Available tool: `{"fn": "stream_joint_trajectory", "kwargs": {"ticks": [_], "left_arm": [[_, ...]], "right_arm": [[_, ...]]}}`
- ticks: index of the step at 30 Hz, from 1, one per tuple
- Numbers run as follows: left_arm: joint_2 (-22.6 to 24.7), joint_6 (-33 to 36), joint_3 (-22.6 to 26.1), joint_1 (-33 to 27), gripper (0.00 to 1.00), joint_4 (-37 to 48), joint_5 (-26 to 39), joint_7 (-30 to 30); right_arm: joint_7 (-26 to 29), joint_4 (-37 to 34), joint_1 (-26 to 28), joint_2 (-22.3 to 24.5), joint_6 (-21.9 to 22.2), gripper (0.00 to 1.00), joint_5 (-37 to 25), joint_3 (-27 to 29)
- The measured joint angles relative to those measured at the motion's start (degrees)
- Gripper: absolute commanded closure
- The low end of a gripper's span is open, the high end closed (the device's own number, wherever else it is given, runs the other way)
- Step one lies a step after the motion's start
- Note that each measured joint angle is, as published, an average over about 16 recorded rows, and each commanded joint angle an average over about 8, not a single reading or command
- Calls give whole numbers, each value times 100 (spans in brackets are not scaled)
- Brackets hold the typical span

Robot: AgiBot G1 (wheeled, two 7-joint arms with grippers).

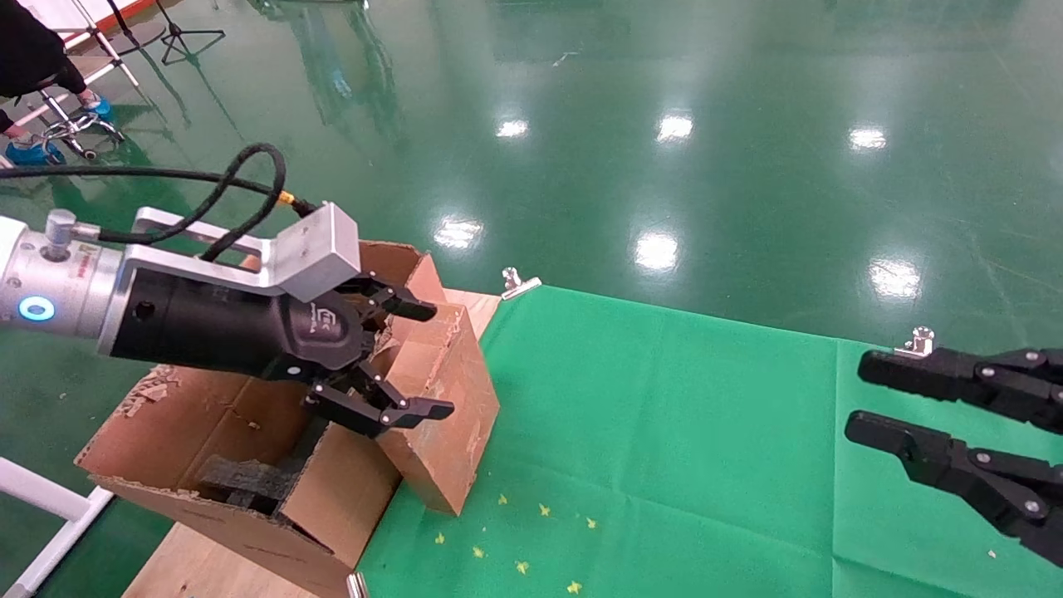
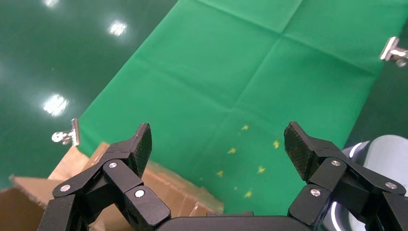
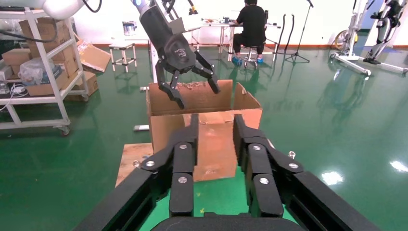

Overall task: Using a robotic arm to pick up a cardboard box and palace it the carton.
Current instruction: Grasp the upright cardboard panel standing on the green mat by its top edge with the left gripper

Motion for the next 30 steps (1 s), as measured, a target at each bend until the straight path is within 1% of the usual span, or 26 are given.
{"fn": "stream_joint_trajectory", "kwargs": {"ticks": [5,10,16,21,25,30], "left_arm": [[92,37,178,-197,0,89,234,-254],[242,76,513,-532,0,231,607,-793],[514,140,1121,-1099,0,482,1173,-1714],[772,157,1678,-1520,0,805,1516,-2388],[980,146,2078,-1763,0,1102,1671,-2774],[1234,112,2484,-1959,0,1454,1792,-3069]], "right_arm": [[0,0,0,0,0,100,1,0],[0,0,0,0,0,100,1,0],[0,0,0,0,0,100,1,0],[0,0,0,0,0,100,1,0],[0,0,0,0,0,100,1,0],[0,0,0,0,0,100,1,0]]}}
